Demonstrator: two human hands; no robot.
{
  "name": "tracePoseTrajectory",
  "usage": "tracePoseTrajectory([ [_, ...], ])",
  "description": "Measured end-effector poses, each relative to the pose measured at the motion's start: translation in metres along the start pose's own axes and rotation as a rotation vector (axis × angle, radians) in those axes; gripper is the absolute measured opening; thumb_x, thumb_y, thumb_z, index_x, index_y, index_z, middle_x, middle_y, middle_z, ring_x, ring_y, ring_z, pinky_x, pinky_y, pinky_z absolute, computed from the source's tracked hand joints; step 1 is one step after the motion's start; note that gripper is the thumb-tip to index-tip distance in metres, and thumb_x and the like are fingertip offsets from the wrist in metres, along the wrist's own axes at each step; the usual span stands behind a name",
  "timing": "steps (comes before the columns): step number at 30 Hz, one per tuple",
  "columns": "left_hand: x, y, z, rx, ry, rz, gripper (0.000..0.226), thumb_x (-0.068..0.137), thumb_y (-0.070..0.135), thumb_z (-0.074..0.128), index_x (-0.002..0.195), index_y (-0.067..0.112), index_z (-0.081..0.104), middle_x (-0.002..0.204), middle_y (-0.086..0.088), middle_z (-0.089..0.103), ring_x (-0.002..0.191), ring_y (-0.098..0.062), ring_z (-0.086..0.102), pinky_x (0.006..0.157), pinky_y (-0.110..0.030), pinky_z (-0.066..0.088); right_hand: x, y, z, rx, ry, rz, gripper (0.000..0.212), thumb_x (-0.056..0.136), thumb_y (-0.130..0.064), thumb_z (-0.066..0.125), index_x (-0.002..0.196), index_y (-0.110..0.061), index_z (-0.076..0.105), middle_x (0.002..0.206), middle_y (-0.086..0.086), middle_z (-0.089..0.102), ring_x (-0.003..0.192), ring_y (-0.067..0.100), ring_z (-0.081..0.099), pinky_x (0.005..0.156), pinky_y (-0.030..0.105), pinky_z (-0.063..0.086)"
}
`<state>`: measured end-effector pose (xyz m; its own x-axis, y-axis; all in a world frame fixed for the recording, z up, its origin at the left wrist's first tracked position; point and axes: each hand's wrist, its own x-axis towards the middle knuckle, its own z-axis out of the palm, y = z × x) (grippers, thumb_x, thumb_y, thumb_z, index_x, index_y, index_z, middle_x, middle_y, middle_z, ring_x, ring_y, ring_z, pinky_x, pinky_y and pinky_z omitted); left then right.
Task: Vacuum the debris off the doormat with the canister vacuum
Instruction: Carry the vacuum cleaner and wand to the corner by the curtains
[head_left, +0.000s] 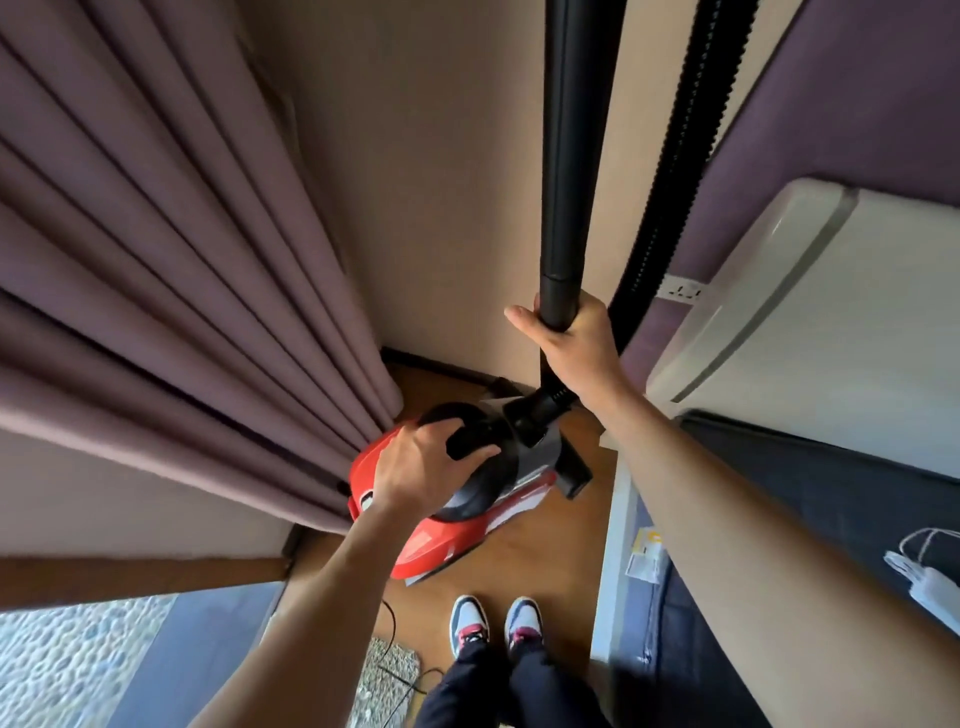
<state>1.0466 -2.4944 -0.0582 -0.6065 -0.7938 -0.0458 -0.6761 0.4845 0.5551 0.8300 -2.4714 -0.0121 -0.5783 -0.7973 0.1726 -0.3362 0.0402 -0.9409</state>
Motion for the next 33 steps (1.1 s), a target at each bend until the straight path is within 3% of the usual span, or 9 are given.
tracePoseTrajectory([
  [6, 0.023, -0.011, 0.049, -0.029, 0.005, -0.119, 0.039, 0.092, 0.059, 0.060, 0.111, 0.027, 0.072, 0.091, 0.001, 0.074, 0.075, -0.018, 0.068, 0.061, -0.026, 0.054, 0.033, 0.057, 0.017, 0.006, -0.069, 0.029, 0.023, 0.087, -0.029, 0.081, 0.081, -0.023, 0.060, 0.069, -0.004, 0.063, 0.074, 0.018, 0.068, 0.074, 0.023, 0.055],
  [10, 0.039, -0.028, 0.100, -0.107, 0.007, -0.183, 0.027, 0.092, 0.045, 0.067, 0.101, 0.020, 0.072, 0.079, 0.004, 0.068, 0.065, -0.016, 0.059, 0.051, -0.012, 0.033, 0.052, 0.113, 0.030, 0.024, -0.109, 0.077, 0.028, 0.086, -0.027, 0.082, 0.074, -0.027, 0.056, 0.066, -0.004, 0.059, 0.067, 0.011, 0.063, 0.069, 0.020, 0.052],
  [12, 0.047, -0.041, 0.133, -0.128, 0.000, -0.202, 0.026, 0.092, 0.043, 0.067, 0.098, 0.018, 0.071, 0.076, 0.007, 0.062, 0.063, -0.014, 0.056, 0.051, -0.014, 0.034, 0.057, 0.147, 0.037, 0.036, -0.118, 0.094, 0.030, 0.086, -0.025, 0.082, 0.073, -0.027, 0.055, 0.065, -0.004, 0.058, 0.064, 0.006, 0.061, 0.068, 0.017, 0.050],
  [15, 0.058, -0.067, 0.191, -0.183, -0.019, -0.206, 0.044, 0.088, 0.060, 0.053, 0.098, 0.020, 0.070, 0.077, 0.004, 0.067, 0.064, -0.018, 0.062, 0.055, -0.027, 0.049, 0.060, 0.208, 0.048, 0.036, -0.152, 0.114, 0.030, 0.086, -0.025, 0.082, 0.072, -0.027, 0.056, 0.063, -0.007, 0.057, 0.063, 0.003, 0.060, 0.067, 0.015, 0.049],
  [18, 0.068, -0.096, 0.249, -0.181, 0.003, -0.209, 0.062, 0.084, 0.070, 0.041, 0.101, 0.018, 0.070, 0.083, -0.001, 0.073, 0.069, -0.020, 0.067, 0.059, -0.034, 0.055, 0.061, 0.270, 0.062, 0.033, -0.180, 0.107, 0.030, 0.086, -0.025, 0.082, 0.074, -0.014, 0.057, 0.065, 0.006, 0.058, 0.065, 0.014, 0.061, 0.067, 0.025, 0.052],
  [20, 0.075, -0.113, 0.285, -0.163, 0.029, -0.204, 0.052, 0.090, 0.063, 0.051, 0.100, 0.015, 0.070, 0.079, -0.002, 0.072, 0.063, -0.020, 0.064, 0.053, -0.027, 0.050, 0.061, 0.308, 0.072, 0.048, -0.196, 0.108, 0.030, 0.086, -0.023, 0.082, 0.074, -0.012, 0.057, 0.066, 0.014, 0.056, 0.065, 0.017, 0.061, 0.067, 0.029, 0.052],
  [24, 0.084, -0.144, 0.353, -0.155, 0.049, -0.233, 0.032, 0.096, 0.042, 0.063, 0.100, 0.011, 0.068, 0.072, -0.002, 0.067, 0.055, -0.014, 0.054, 0.044, -0.009, 0.031, 0.061, 0.383, 0.094, 0.057, -0.234, 0.098, 0.034, 0.087, -0.020, 0.082, 0.070, -0.018, 0.053, 0.064, 0.000, 0.051, 0.060, 0.007, 0.055, 0.065, 0.020, 0.047],
  [28, 0.097, -0.180, 0.413, -0.197, 0.064, -0.213, 0.033, 0.098, 0.039, 0.062, 0.107, 0.007, 0.068, 0.083, -0.005, 0.073, 0.059, -0.009, 0.057, 0.048, -0.009, 0.045, 0.064, 0.449, 0.121, 0.053, -0.279, 0.078, 0.034, 0.088, -0.021, 0.080, 0.069, -0.017, 0.052, 0.065, 0.000, 0.051, 0.062, 0.012, 0.054, 0.068, 0.024, 0.047],
  [33, 0.121, -0.222, 0.473, -0.196, 0.076, -0.217, 0.035, 0.099, 0.038, 0.061, 0.111, 0.005, 0.067, 0.076, 0.003, 0.063, 0.053, -0.001, 0.052, 0.049, -0.006, 0.045, 0.074, 0.516, 0.150, 0.040, -0.296, 0.052, 0.033, 0.088, -0.021, 0.080, 0.070, -0.017, 0.053, 0.067, -0.001, 0.051, 0.064, 0.011, 0.054, 0.070, 0.024, 0.049],
])
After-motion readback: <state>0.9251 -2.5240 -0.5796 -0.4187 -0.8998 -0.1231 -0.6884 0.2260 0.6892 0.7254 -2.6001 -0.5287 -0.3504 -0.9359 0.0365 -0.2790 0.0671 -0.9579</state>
